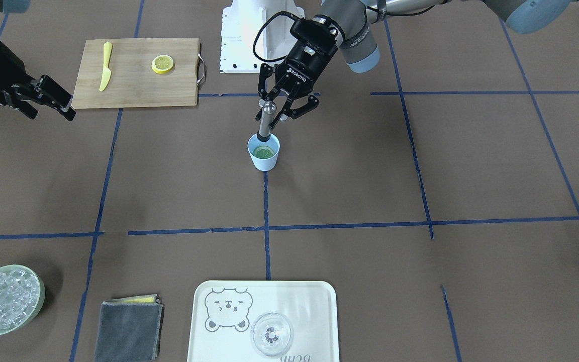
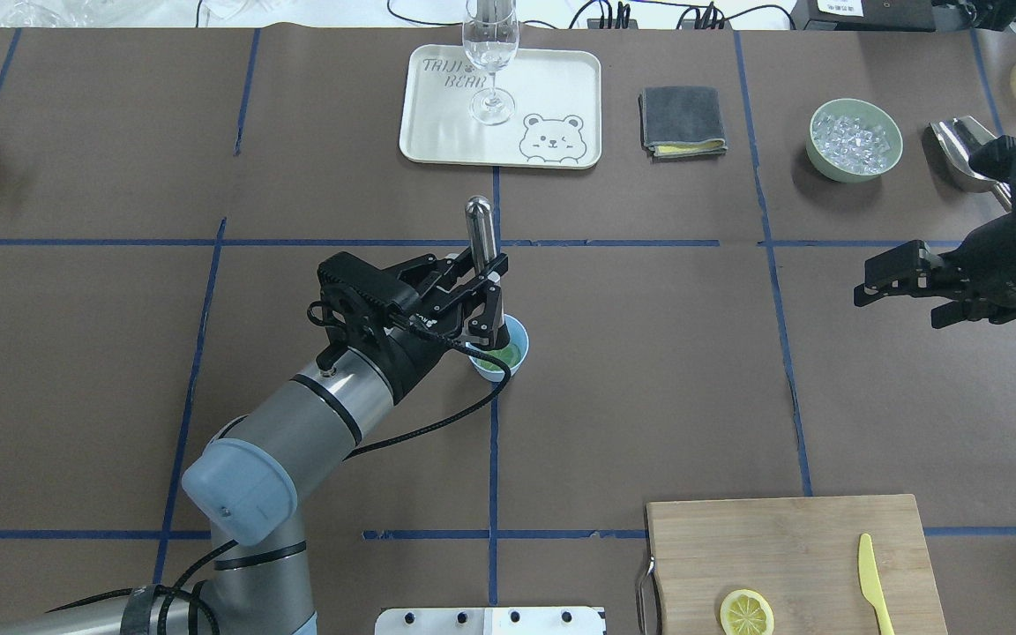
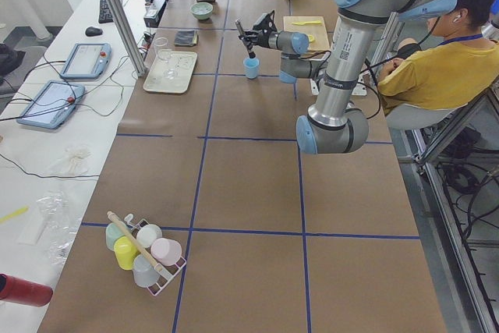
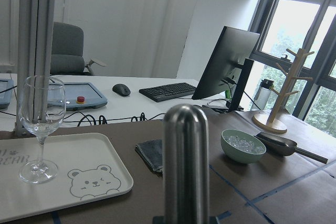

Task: Squeeze lemon into cup
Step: 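Press the muddler down into the cup with the left gripper, pounding the lemon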

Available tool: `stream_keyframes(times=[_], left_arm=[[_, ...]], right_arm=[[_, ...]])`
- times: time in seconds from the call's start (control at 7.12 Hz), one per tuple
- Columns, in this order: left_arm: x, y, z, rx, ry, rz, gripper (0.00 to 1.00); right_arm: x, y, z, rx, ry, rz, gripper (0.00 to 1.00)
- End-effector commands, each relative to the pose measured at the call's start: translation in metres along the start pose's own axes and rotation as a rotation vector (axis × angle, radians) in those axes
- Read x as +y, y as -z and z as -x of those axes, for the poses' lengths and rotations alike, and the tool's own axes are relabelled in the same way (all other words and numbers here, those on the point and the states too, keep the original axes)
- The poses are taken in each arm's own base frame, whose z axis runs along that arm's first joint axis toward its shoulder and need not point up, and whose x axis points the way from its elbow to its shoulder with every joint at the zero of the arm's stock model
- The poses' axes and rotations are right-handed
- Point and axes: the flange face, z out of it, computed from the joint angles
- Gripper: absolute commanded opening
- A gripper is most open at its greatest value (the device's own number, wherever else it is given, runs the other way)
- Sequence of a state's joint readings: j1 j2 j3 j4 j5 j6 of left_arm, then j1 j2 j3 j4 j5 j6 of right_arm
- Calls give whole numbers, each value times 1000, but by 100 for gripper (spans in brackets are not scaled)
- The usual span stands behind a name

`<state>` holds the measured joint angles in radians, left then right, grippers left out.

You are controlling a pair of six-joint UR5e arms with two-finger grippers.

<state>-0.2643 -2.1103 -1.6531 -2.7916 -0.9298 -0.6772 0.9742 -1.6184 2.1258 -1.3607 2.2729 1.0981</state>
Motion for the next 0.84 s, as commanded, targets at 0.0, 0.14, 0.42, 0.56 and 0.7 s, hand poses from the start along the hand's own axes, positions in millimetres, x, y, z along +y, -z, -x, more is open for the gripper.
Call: stream_keyframes(times=[0.0,0.14,0.42,0.56,0.7], left_arm=[[7,-11,-7,-15,-14,-3,0],[12,-14,-6,-22,-20,3,0],[23,-20,-3,-34,-35,18,0],[31,-21,-3,-39,-42,29,0],[42,-24,-1,-48,-52,43,0]], right_arm=[[0,-3,-7,8,-5,9,100],[0,-2,-6,6,-1,10,100],[0,-2,-6,6,-1,10,100],[0,-2,-6,5,-1,11,100],[1,-2,-7,6,-2,12,100]])
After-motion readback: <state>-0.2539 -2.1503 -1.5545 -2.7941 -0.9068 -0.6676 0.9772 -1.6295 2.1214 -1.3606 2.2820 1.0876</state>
